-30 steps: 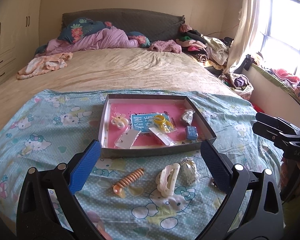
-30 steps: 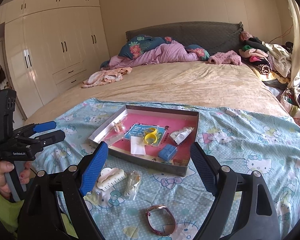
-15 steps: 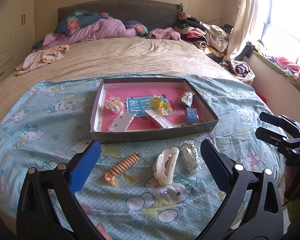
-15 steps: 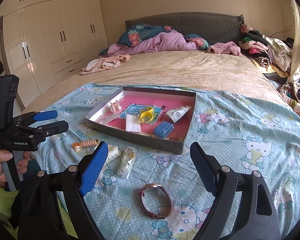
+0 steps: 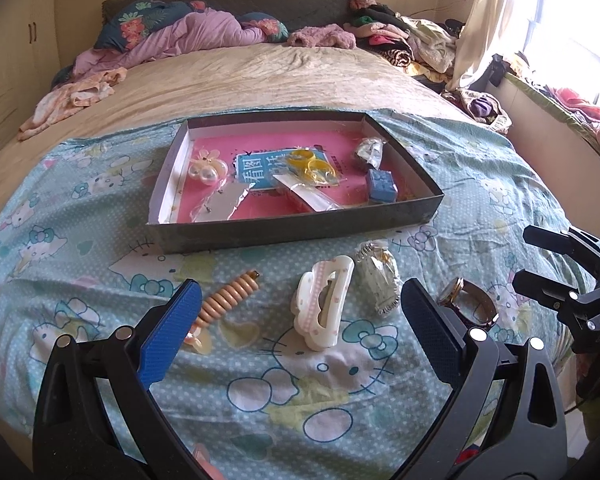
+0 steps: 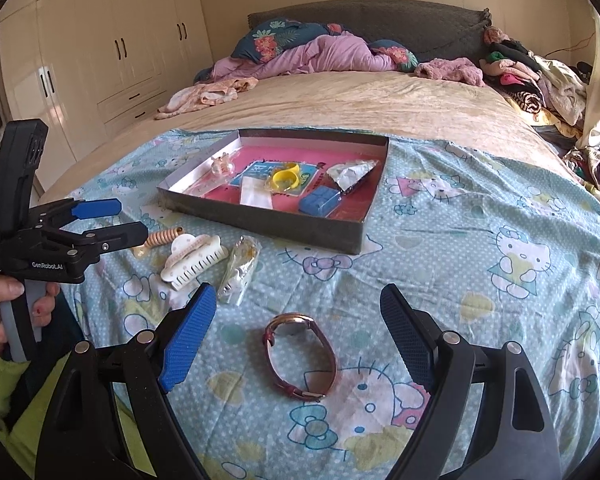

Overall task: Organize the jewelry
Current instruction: 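Grasp the white hair claw with left tool while right tool grasps the red-strap watch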

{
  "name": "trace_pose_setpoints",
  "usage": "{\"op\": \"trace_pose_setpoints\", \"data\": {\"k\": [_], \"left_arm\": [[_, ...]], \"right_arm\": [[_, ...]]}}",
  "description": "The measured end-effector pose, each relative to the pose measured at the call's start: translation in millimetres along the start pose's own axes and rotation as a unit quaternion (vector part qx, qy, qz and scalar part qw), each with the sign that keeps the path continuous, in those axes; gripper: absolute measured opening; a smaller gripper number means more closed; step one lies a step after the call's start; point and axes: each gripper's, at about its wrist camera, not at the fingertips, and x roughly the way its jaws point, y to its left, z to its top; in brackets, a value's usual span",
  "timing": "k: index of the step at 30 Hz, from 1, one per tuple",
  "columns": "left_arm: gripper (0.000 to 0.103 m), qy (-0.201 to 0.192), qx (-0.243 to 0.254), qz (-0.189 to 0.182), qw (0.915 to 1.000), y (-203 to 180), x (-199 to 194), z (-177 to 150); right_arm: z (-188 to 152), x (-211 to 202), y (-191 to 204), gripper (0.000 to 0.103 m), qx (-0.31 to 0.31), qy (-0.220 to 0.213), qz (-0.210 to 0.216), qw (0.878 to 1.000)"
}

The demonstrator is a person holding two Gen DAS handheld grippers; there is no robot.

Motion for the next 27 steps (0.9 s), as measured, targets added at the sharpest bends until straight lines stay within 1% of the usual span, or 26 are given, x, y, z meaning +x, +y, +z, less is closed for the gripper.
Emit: {"op": "trace_pose_setpoints", "data": {"k": [10,16,22,27], "left_arm": [[0.093,0.031,0.001,0.009,0.9995,-1.6,22.4,-10.3],[0.093,0.044,-0.001,0.01,0.999,0.4,30.1,-14.0],[0.093,0.053,-0.005,0.011,0.9985,2.2,37.3,-16.4],[0.093,0.06,-0.006,0.011,0.9981,1.6,44.7,-17.5]], "right_arm": [[-26.2,29.6,5.8,0.083,-0.006,0.042,0.01,0.999],[-37.8,44.3,2.4,0.083,-0.005,0.058,0.008,0.998],[-46.2,54.8,-5.1,0.083,0.001,0.064,0.005,0.998],[-49.7,59.6,-2.1,0.083,-0.018,0.061,0.0,0.998]]}}
